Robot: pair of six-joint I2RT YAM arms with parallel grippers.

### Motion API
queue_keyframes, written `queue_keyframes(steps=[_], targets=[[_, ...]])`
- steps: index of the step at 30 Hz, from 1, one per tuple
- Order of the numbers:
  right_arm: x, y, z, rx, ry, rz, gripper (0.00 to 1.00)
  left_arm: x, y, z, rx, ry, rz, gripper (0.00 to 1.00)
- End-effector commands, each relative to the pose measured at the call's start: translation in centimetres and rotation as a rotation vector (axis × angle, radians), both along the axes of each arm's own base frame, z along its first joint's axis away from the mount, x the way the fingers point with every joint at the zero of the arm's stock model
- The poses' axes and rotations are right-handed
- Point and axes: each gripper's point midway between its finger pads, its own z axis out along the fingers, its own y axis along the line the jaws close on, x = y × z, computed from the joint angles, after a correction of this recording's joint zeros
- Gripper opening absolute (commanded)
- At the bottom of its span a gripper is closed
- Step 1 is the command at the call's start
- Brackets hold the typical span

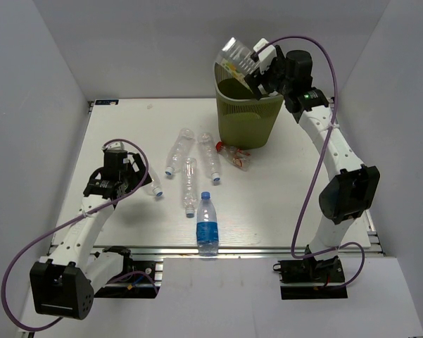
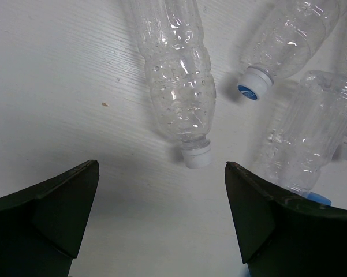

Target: Put the plastic bottles in the bin

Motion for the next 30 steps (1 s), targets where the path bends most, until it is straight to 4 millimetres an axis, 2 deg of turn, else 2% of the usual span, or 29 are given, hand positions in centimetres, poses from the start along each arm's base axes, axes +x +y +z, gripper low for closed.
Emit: queue_keyframes(steps=[1,4,5,6,7,8,9,10,13,14,15,16,17,18,19,20,21,22,29,30], targets=[[-1.1,-0.8,4.3,0.032,-0.104,-0.003,0.9,0.5,-0.5,1.7,-0.013,-0.064,-0.021,1.0],[-1.5,-0.8,4.6,0.053,-0.116,-0.004,0.9,0.5,-0.6,1.7,-0.02,-0.064,-0.028,1.0],[-1.7,-0.8,4.6,0.06,-0.105,0.004,0.68,0.5,-0.6,1.7,-0.02,-0.064,-0.028,1.0],[-1.8,-0.8,5.0,0.062,-0.111,0.013,0.3,0.5,-0.6,1.7,-0.02,-0.064,-0.028,1.0],[-1.6,-0.8,4.8,0.067,-0.106,0.003,0.04,0.5,-0.6,1.7,-0.013,-0.063,-0.034,1.0],[-1.8,-0.8,5.2,0.078,-0.109,-0.001,0.14,0.5,-0.6,1.7,-0.013,-0.063,-0.034,1.0],[-1.8,-0.8,5.2,0.079,-0.108,-0.003,0.55,0.5,-0.6,1.7,-0.013,-0.063,-0.034,1.0],[-1.7,-0.9,5.0,0.074,-0.103,-0.007,0.9,0.3,-0.7,1.3,-0.018,-0.053,-0.041,1.0],[-1.7,-1.1,5.2,0.062,-0.104,-0.015,0.9,0.3,-0.7,1.3,-0.018,-0.053,-0.041,1.0],[-1.6,-1.3,4.6,0.058,-0.098,-0.02,0.9,0.3,-0.7,1.3,-0.018,-0.053,-0.041,1.0],[-1.8,-1.3,4.7,0.06,-0.1,-0.023,0.86,0.2,-0.9,1.3,-0.025,-0.053,-0.047,1.0],[-2.0,-1.1,5.0,0.063,-0.109,-0.017,0.86,0.4,-0.9,1.4,-0.026,-0.062,-0.047,1.0],[-2.0,-1.2,4.8,0.066,-0.104,-0.017,0.79,0.4,-0.9,1.4,-0.026,-0.062,-0.047,1.0],[-2.2,-1.1,4.8,0.062,-0.101,-0.012,0.24,0.4,-0.9,1.4,-0.026,-0.062,-0.047,1.0],[-2.1,-1.3,4.8,0.067,-0.098,-0.022,0.11,0.4,-0.9,1.4,-0.026,-0.062,-0.047,1.0],[-2.2,-1.3,5.2,0.071,-0.097,-0.018,0.13,0.4,-1.1,1.4,-0.032,-0.061,-0.054,1.0],[-2.0,-1.4,5.0,0.071,-0.092,-0.023,0.78,0.4,-1.1,1.4,-0.032,-0.061,-0.054,1.0],[-2.1,-1.3,5.0,0.073,-0.087,-0.025,0.9,0.4,-1.1,1.7,-0.033,-0.07,-0.054,1.0],[-1.6,-2.2,4.6,0.037,-0.062,-0.085,0.9,0.4,-1.0,1.7,-0.027,-0.07,-0.06,1.0],[-1.4,-2.6,4.4,0.032,-0.058,-0.093,0.84,0.4,-1.0,1.7,-0.027,-0.07,-0.06,1.0]])
